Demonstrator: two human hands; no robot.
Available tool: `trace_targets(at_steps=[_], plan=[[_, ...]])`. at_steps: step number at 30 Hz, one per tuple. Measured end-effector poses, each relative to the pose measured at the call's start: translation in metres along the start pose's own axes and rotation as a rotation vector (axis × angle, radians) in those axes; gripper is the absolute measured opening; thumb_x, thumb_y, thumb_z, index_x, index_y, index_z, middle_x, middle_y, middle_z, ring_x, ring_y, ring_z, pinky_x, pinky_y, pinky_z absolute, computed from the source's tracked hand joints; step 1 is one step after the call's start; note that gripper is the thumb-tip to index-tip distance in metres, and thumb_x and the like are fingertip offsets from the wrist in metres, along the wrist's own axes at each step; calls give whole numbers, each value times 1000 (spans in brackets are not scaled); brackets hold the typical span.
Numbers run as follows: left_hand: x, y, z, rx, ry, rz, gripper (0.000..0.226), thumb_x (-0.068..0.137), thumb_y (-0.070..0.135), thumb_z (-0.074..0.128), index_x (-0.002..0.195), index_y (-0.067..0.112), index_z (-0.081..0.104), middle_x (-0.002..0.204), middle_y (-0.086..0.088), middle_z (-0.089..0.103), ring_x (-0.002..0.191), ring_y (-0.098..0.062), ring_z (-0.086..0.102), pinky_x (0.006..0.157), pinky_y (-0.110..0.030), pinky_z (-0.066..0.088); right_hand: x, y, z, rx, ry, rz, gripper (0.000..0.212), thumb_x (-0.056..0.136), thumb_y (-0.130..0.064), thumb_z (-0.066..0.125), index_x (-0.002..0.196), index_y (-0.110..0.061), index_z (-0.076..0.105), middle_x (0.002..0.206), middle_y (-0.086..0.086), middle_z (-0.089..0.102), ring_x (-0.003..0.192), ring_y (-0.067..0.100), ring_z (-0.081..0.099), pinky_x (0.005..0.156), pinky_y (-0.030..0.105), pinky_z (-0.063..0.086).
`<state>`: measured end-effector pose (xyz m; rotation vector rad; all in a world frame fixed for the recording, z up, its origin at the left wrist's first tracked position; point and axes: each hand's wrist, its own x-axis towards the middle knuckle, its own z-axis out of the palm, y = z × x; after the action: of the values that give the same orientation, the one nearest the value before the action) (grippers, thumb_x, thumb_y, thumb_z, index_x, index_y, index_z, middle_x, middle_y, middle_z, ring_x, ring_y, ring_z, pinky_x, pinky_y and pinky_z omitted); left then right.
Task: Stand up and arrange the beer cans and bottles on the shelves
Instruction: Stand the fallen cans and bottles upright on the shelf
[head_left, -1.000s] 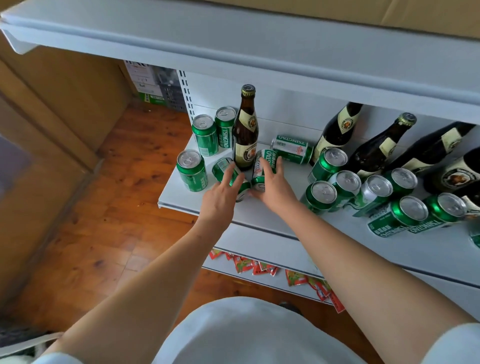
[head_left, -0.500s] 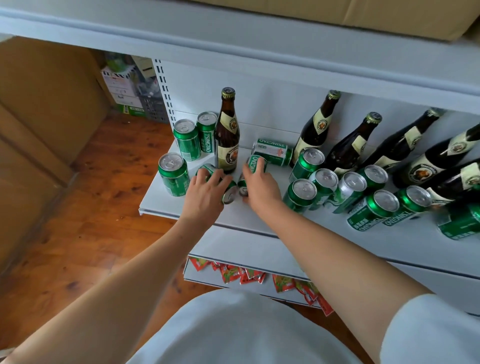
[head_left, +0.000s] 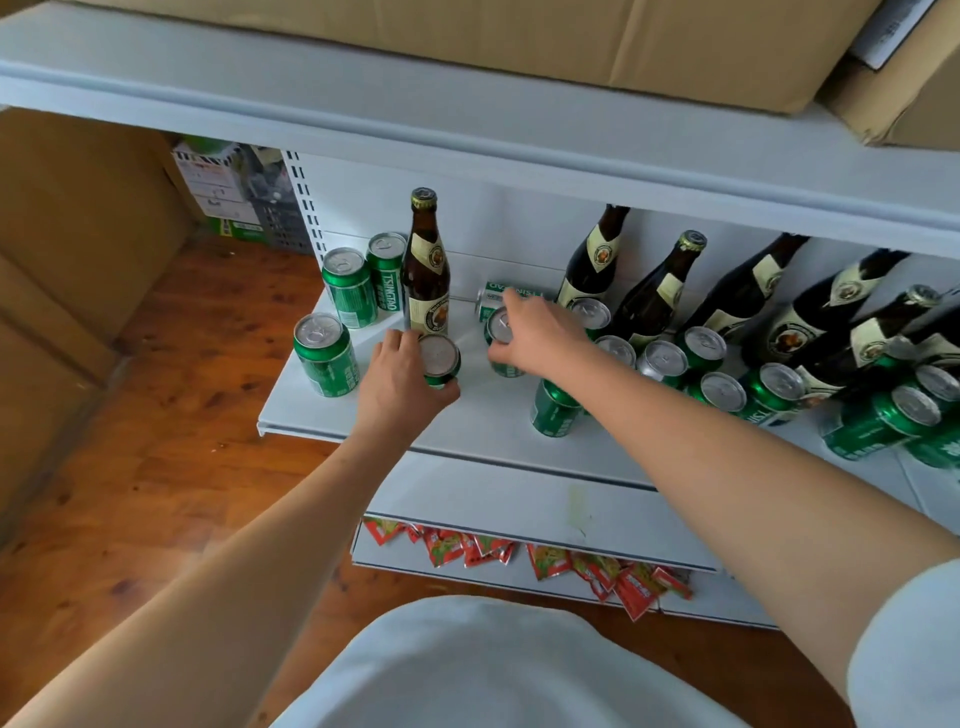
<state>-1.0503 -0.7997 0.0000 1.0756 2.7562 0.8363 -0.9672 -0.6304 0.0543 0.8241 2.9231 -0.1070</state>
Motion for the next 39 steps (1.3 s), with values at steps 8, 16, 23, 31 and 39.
trace_targets(at_steps=[8,16,23,31,39], plan=[[1,21,24,-212,7,-19,64,75,33,76,127,10,47,117,-11,54,109,-29,52,84,-39,48,2,45,-8,-88,-58,5,54,85,-54,53,124,-17,55,112,9,56,103,31,57,77,36,49],[21,22,24,-343,-122,34,67,75,32,80,132,15,49,125,-7,54,110,-22,55,95,-32,48,39,47,-26,-8,43,-52,52,92,-50,52,127,-12,55,122,10,56,107,29,57,84,42,52],[49,15,7,-605,-238,-109,63,78,16,61,139,18,46,128,-5,51,118,-19,51,105,-43,45,100,20,-19,-165,-205,6,44,86,-35,68,113,0,62,104,14,63,93,31,59,72,29,45],[42,16,18,-597,-49,-36,34,86,2,52,115,15,66,111,1,65,96,-9,63,82,-13,50,131,6,14,-408,-416,96,69,59,-46,89,108,-4,64,94,10,61,83,29,60,75,35,53],[45,27,11,-550,-15,44,32,89,7,50,115,18,66,111,6,57,98,-4,57,89,-26,51,119,33,11,-64,-252,-40,76,69,-50,78,123,-5,49,118,14,59,99,31,59,76,33,48]])
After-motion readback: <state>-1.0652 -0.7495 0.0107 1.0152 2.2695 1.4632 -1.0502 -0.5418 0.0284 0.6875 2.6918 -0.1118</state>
